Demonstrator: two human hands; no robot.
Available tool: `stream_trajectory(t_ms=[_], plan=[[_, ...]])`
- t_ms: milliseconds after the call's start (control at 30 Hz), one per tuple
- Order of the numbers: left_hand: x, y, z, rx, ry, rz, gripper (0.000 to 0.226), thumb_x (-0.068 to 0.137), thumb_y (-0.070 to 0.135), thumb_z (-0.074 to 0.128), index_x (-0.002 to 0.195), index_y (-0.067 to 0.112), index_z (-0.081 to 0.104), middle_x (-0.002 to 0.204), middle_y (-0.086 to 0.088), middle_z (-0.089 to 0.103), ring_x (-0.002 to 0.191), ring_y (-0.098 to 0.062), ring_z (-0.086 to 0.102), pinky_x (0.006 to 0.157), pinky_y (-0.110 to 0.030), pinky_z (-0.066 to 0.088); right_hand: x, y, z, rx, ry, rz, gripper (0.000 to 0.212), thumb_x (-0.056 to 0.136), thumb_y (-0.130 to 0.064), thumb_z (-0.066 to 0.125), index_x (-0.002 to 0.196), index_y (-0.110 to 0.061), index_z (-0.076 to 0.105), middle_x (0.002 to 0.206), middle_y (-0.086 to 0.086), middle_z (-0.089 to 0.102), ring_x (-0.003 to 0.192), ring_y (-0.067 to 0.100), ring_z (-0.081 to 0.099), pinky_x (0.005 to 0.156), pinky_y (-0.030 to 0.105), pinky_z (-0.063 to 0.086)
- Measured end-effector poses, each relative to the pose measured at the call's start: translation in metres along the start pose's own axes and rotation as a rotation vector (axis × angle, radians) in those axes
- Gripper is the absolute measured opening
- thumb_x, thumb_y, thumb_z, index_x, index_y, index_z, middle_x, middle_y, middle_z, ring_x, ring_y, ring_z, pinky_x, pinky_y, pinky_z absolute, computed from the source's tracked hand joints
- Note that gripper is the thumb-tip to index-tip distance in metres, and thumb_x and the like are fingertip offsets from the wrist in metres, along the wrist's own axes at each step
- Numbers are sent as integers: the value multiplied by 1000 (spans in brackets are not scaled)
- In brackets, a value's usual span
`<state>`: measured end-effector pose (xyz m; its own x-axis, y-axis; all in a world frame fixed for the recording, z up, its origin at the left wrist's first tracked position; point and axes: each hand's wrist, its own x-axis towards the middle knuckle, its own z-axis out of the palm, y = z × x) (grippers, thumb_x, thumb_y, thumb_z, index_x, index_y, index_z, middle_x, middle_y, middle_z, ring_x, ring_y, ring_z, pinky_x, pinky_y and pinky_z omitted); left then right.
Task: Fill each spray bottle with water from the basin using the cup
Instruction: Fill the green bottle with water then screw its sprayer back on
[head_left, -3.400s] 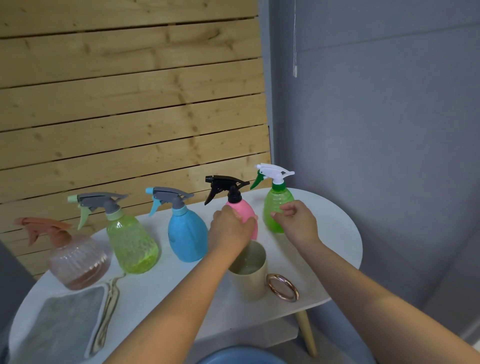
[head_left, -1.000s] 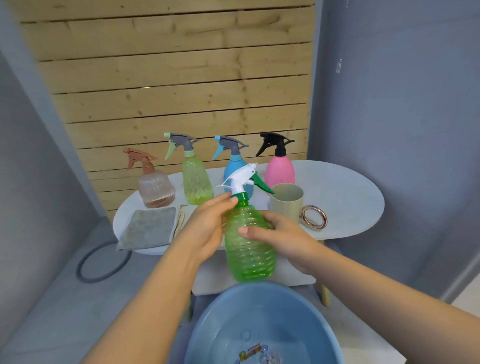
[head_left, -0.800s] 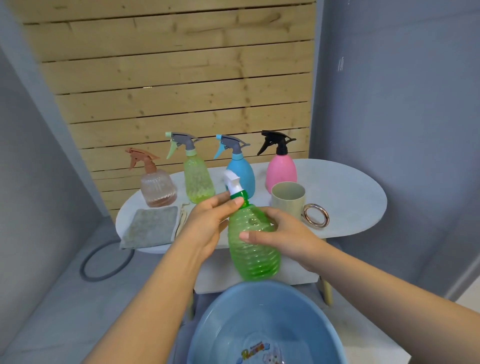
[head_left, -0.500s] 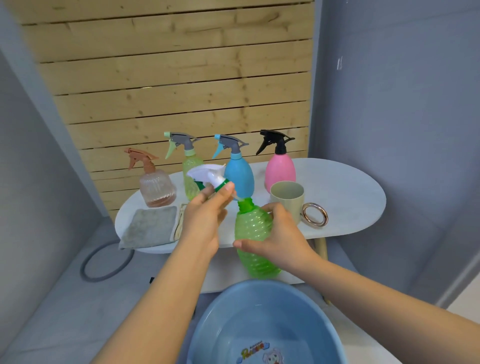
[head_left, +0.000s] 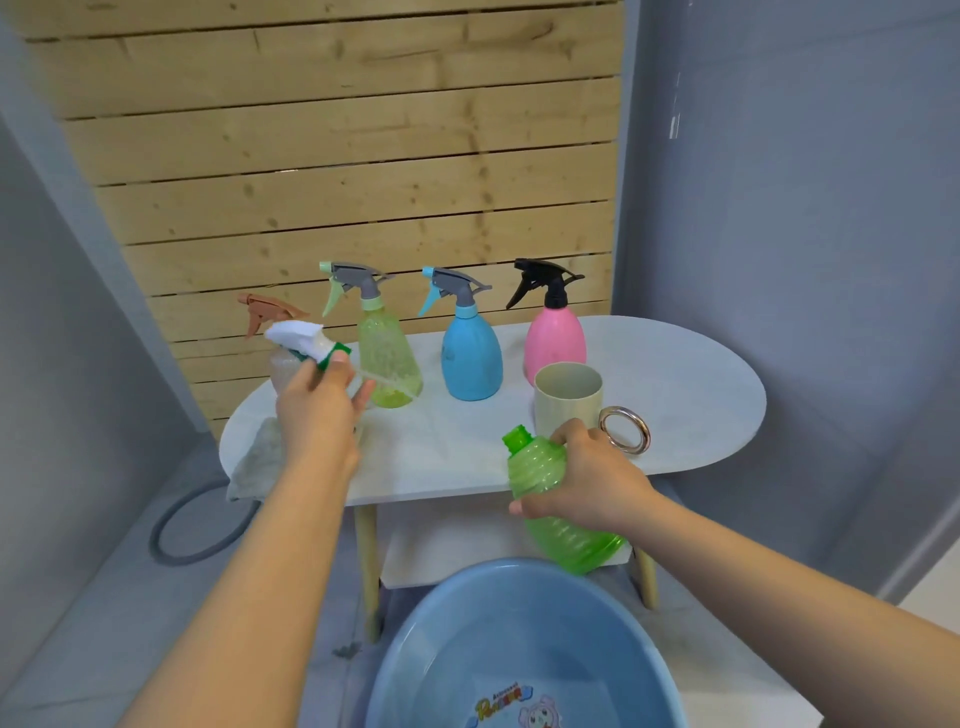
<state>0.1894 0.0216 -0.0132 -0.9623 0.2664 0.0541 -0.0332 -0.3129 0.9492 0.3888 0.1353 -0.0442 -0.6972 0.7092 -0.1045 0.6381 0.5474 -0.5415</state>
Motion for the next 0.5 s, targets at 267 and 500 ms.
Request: stream_trajectory(t_ms=[267, 500], plan=[[9, -23, 8, 1176, -267, 532, 44, 88, 7, 59, 131, 4, 52, 116, -20, 48, 103, -32, 50, 89, -28, 35, 3, -4, -1, 40, 25, -36, 89, 62, -56, 78, 130, -19, 34, 126, 3, 42, 118, 24, 44, 94, 39, 44], [3, -82, 30, 1597, -546, 425, 38, 93, 9, 46, 131, 10, 49, 125, -10, 42, 121, -29, 37, 94, -36, 36, 11, -6, 3, 14, 1, -42, 87, 64, -55, 77, 130, -19, 33, 127, 3, 42, 118, 23, 44, 94, 38, 43]])
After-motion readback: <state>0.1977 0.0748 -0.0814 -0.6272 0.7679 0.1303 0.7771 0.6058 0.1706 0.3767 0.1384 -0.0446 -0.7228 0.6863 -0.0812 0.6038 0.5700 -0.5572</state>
